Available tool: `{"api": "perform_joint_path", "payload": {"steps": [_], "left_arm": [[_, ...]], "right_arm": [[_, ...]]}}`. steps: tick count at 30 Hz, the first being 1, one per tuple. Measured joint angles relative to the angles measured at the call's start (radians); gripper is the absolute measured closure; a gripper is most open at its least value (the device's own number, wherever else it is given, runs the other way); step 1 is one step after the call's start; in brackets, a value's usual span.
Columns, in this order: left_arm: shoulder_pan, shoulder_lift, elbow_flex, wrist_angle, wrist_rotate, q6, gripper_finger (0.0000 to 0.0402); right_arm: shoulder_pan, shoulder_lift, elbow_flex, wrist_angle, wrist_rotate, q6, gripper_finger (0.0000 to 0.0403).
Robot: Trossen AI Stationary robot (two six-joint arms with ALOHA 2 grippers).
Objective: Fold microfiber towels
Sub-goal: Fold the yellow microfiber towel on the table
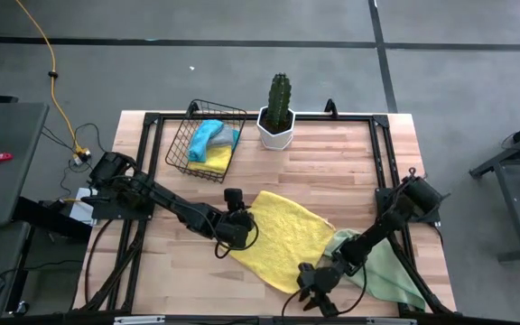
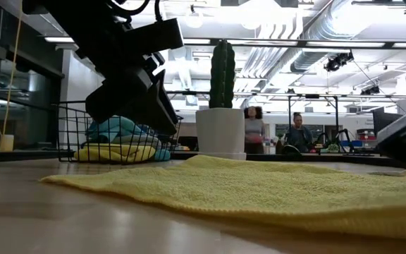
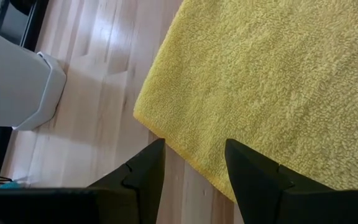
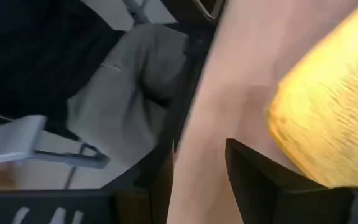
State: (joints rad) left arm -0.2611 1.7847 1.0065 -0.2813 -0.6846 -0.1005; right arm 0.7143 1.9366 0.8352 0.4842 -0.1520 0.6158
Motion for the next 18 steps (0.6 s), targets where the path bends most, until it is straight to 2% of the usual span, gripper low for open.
{"api": "perform_joint_path", "payload": {"steps": [4, 8, 11, 14, 18], "left_arm": [[0.0, 0.0, 0.0, 0.012, -0.01, 0.007, 0.0245], [0.0, 0.0, 0.0, 0.066, -0.06, 0.027, 0.0245], [0.011, 0.0, 0.0, 0.126, -0.084, 0.026, 0.0245], [0.045, 0.01, 0.0, 0.228, -0.064, 0.026, 0.0245], [0.119, 0.067, 0.0, 0.372, 0.102, 0.071, 0.0245]], "right_arm": [[0.0, -0.023, 0.0, 0.006, -0.028, 0.005, 0.0265], [0.0, -0.102, 0.0, -0.061, -0.025, -0.051, 0.0265], [0.0, -0.178, 0.0, -0.185, 0.065, -0.1, 0.0265], [0.0, -0.246, 0.0, -0.31, 0.187, -0.146, 0.0265], [-0.002, -0.296, 0.0, -0.4, 0.316, -0.172, 0.0265]]}}
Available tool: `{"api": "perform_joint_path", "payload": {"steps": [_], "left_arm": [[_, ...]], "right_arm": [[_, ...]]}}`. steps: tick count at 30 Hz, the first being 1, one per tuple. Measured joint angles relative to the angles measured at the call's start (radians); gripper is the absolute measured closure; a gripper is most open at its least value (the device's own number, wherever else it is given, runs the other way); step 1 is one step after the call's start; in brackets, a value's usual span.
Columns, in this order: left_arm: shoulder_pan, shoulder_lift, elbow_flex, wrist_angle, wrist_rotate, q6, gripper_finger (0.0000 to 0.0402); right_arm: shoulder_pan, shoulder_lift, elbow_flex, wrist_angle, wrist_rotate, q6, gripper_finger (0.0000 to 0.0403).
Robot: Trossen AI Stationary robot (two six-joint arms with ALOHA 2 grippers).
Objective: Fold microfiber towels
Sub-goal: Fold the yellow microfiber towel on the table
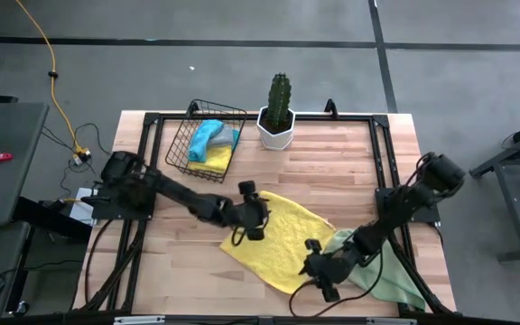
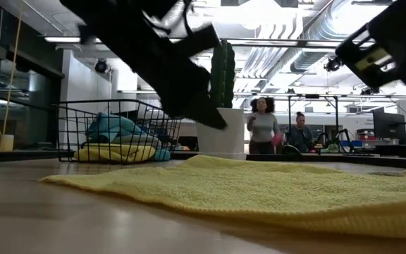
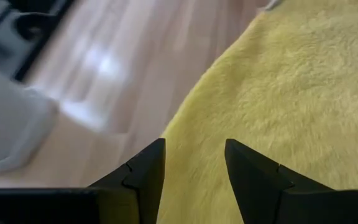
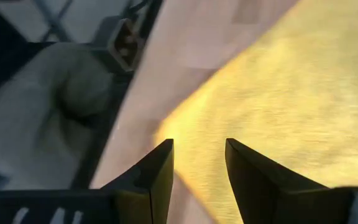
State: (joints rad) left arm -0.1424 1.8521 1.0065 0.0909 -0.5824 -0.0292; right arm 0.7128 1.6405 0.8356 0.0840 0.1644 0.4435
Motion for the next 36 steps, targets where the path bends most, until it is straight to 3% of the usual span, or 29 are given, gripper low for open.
{"api": "perform_joint_path", "payload": {"steps": [8, 15, 20, 23, 27, 31, 36], "left_arm": [[0.106, 0.147, -0.001, 0.12, 0.173, 0.015, 0.0267], [0.122, 0.171, 0.0, 0.132, 0.189, 0.006, 0.0378], [0.123, 0.172, 0.0, 0.155, 0.148, 0.007, 0.0391], [0.123, 0.172, 0.0, 0.149, 0.115, 0.006, 0.0399], [0.123, 0.172, 0.0, 0.129, 0.082, -0.01, 0.04], [0.123, 0.172, 0.0, 0.073, 0.047, -0.039, 0.0401], [0.122, 0.172, 0.001, -0.015, -0.056, -0.122, 0.0401]], "right_arm": [[0.001, 0.015, 0.0, -0.105, 0.167, 0.05, 0.0265], [-0.001, 0.08, 0.0, -0.048, 0.152, 0.053, 0.0265], [0.001, 0.126, 0.0, 0.079, 0.081, 0.031, 0.0287], [0.001, 0.154, 0.001, 0.111, 0.062, 0.024, 0.0328], [-0.001, 0.169, 0.001, 0.003, 0.06, 0.081, 0.0394], [-0.006, 0.166, 0.004, -0.112, 0.142, 0.149, 0.0382], [-0.019, 0.161, 0.007, -0.214, 0.198, 0.155, 0.0399]]}}
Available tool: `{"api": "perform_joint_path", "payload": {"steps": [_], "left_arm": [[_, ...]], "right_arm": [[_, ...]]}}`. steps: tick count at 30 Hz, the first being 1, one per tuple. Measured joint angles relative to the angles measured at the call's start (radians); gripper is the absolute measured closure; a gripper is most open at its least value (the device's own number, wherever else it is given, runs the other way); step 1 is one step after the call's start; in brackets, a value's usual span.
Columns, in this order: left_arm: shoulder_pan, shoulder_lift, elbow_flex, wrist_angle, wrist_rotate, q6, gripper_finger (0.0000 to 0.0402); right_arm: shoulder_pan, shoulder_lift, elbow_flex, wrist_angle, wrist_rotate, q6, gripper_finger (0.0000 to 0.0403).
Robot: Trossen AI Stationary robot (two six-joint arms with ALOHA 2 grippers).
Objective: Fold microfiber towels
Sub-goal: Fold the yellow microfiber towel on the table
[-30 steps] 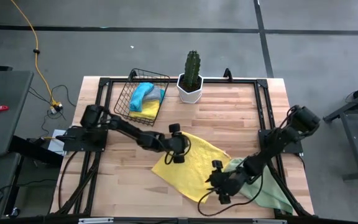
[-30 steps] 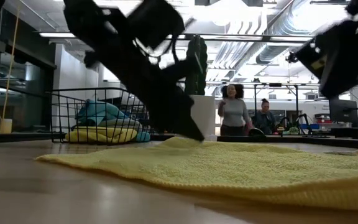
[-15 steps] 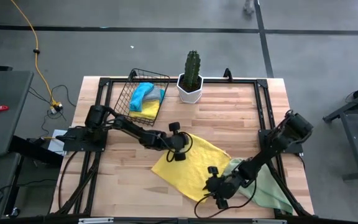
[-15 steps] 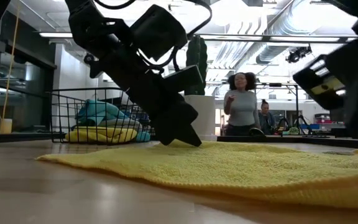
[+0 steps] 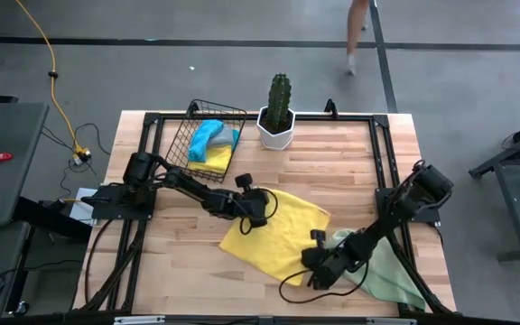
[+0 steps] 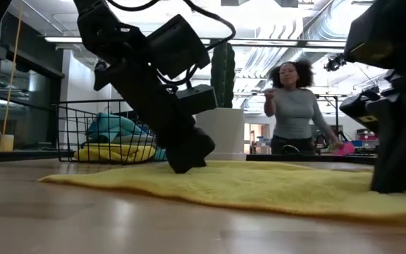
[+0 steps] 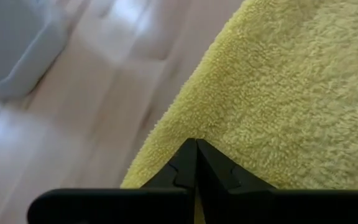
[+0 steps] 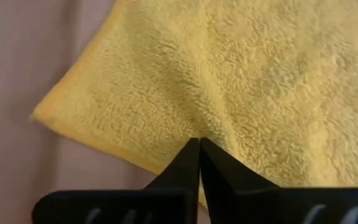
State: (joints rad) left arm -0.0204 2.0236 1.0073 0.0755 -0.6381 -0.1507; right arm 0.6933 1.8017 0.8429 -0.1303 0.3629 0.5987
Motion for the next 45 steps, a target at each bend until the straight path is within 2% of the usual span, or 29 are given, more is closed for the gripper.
{"api": "perform_joint_path", "payload": {"steps": [9, 18, 23, 27, 36, 45], "left_arm": [[0.008, 0.0, 0.0, -0.105, -0.127, -0.256, 0.0401], [0.062, -0.003, 0.001, -0.128, -0.087, -0.463, 0.0401], [0.07, -0.001, 0.0, -0.022, -0.017, -0.439, 0.0402], [0.081, 0.001, 0.0, 0.031, 0.015, -0.38, 0.0402], [0.119, -0.015, 0.0, 0.028, -0.007, -0.29, 0.0401], [0.097, -0.133, -0.001, -0.058, -0.074, -0.199, 0.0401]], "right_arm": [[-0.057, -0.028, -0.002, -0.206, 0.047, -0.044, 0.0401], [-0.117, -0.112, -0.009, -0.488, 0.049, -0.038, 0.0403], [-0.135, -0.117, -0.01, -0.619, 0.048, 0.001, 0.0403], [-0.145, -0.119, -0.01, -0.632, 0.048, 0.004, 0.0403], [-0.119, -0.121, -0.008, -0.614, 0.007, 0.008, 0.0403], [-0.097, -0.152, -0.008, -0.601, 0.03, 0.014, 0.0403]]}}
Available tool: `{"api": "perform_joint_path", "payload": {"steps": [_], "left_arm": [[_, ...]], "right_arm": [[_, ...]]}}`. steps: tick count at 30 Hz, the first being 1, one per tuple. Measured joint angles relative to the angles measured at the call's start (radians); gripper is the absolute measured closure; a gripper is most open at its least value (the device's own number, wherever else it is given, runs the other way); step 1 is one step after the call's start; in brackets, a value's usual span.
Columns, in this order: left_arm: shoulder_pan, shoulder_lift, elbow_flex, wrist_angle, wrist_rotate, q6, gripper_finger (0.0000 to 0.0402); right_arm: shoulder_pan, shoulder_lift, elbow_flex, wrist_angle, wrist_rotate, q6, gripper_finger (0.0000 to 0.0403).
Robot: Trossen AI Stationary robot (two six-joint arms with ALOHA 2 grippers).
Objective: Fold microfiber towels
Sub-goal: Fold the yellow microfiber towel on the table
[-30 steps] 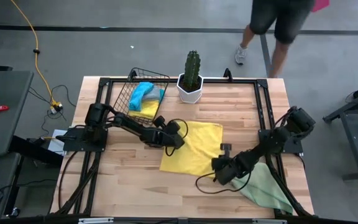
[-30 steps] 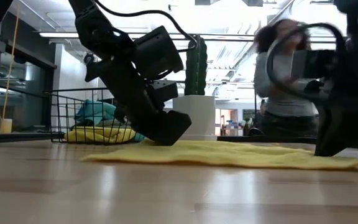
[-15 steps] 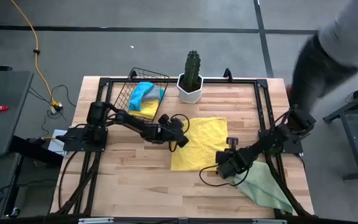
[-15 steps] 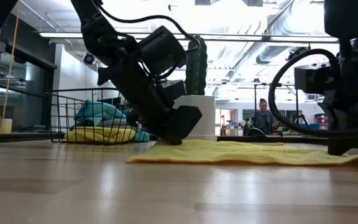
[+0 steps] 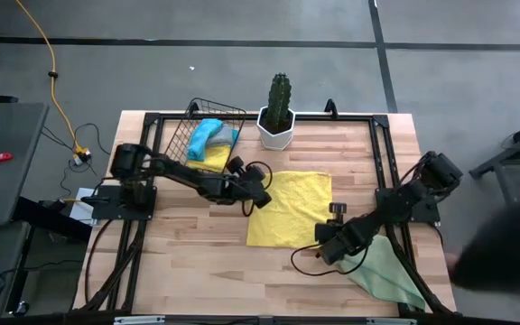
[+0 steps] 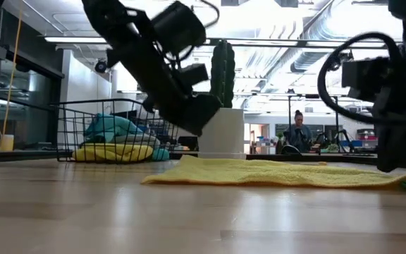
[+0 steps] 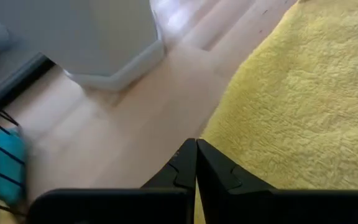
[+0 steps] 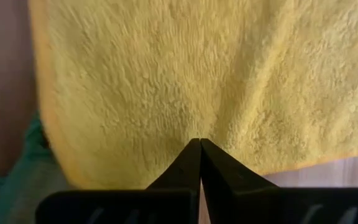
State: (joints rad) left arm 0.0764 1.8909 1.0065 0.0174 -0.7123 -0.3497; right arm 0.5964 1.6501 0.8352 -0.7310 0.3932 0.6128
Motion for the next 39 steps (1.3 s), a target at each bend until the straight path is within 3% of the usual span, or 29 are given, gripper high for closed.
{"api": "perform_joint_path", "payload": {"steps": [4, 9, 13, 21, 29, 33, 39], "left_arm": [[-0.03, -0.076, 0.0, -0.089, -0.003, 0.088, 0.0401], [-0.123, -0.154, 0.0, -0.23, 0.099, 0.188, 0.0401], [-0.234, -0.162, 0.0, -0.238, 0.174, 0.243, 0.0401], [-0.417, -0.117, 0.001, -0.221, 0.212, 0.259, 0.0392], [-0.47, -0.105, 0.0, -0.193, 0.311, 0.254, 0.0322], [-0.454, -0.105, 0.0, -0.193, 0.321, 0.244, 0.0271], [-0.398, -0.105, 0.0, -0.194, 0.451, 0.177, 0.0219]], "right_arm": [[0.0, -0.029, 0.0, 0.006, 0.027, -0.007, 0.0403], [0.0, -0.069, 0.001, 0.011, 0.068, -0.007, 0.0403], [0.0, -0.086, 0.001, 0.025, 0.079, -0.008, 0.0403], [0.0, -0.087, 0.001, 0.071, 0.08, -0.018, 0.0403], [0.0, -0.087, 0.001, 0.11, 0.085, -0.054, 0.0403], [-0.001, -0.087, 0.001, 0.117, 0.087, -0.053, 0.0403], [-0.001, -0.087, 0.001, 0.119, 0.087, -0.053, 0.0403]]}}
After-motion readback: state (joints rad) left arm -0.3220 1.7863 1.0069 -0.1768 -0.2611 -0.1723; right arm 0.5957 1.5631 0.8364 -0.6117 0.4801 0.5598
